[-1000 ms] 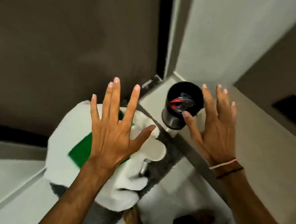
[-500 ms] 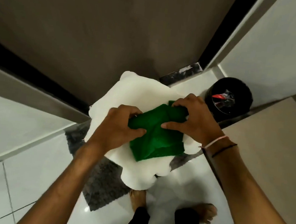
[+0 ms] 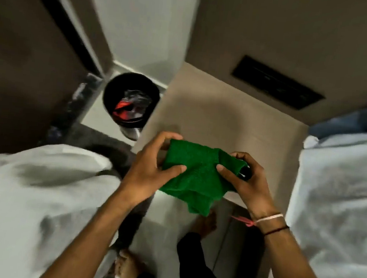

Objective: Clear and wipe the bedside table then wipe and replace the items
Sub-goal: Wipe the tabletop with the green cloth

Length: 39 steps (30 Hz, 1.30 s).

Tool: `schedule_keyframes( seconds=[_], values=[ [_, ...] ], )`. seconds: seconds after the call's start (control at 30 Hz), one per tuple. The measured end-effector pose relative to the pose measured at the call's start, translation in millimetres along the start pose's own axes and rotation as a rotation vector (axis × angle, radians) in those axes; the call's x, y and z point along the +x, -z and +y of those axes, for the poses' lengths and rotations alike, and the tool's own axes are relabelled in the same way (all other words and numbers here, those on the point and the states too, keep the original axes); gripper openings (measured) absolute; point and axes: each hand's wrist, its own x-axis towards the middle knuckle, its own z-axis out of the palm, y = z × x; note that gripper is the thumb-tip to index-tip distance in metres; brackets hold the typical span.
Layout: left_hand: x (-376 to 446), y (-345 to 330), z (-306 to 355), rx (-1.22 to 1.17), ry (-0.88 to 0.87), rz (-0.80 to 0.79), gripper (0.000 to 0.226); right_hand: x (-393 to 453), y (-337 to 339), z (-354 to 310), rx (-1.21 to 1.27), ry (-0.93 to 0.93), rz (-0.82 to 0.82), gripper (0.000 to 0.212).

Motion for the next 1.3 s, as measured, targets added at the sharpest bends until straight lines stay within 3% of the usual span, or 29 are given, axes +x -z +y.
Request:
schedule_keyframes(
  seconds=[0.1,0.27,0.33,0.43,0.5,0.57,0.67,0.77,0.87,0.97,1.13,1.3],
  values=[
    [37,-79,-12,-0.019,0.034,-0.100,0.053,10,71,30,-0.023,-0.045,0.138,0.017],
    [76,-167,-41,-0.006,0.095,-0.168,0.052,32,137,79,-0.155,-0.133,0.234,0.020],
    [88,-199,-55,0.151,0.078,-0.250,0.051,42,155,100,-0.355,-0.193,0.312,0.027],
    [93,-213,-71,0.579,-0.112,-0.262,0.045,41,157,121,-0.718,-0.256,0.360,0.050],
    [97,-206,-76,0.791,-0.231,-0.160,0.046,35,143,129,-0.867,-0.200,0.471,0.056],
    [103,-189,-82,0.949,-0.295,-0.064,0.048,32,119,138,-0.859,-0.106,0.502,0.056],
    [111,-160,-95,1.166,-0.316,-0.038,0.055,39,78,151,-0.699,-0.221,0.384,0.081],
    [126,-133,-110,1.233,-0.361,-0.004,0.057,65,54,162,-0.714,-0.265,0.524,0.099],
    [152,-106,-117,1.266,-0.383,0.036,0.060,96,58,168,-0.784,-0.184,0.678,0.099],
    [176,-83,-114,1.294,-0.443,0.096,0.062,134,84,167,-0.882,-0.083,0.730,0.095],
    [209,-26,-110,1.320,-0.439,0.122,0.066,214,81,131,-0.996,0.057,0.766,0.082],
    [224,31,-104,1.320,-0.436,0.185,0.067,270,31,91,-1.047,0.135,0.744,0.082]
  ],
)
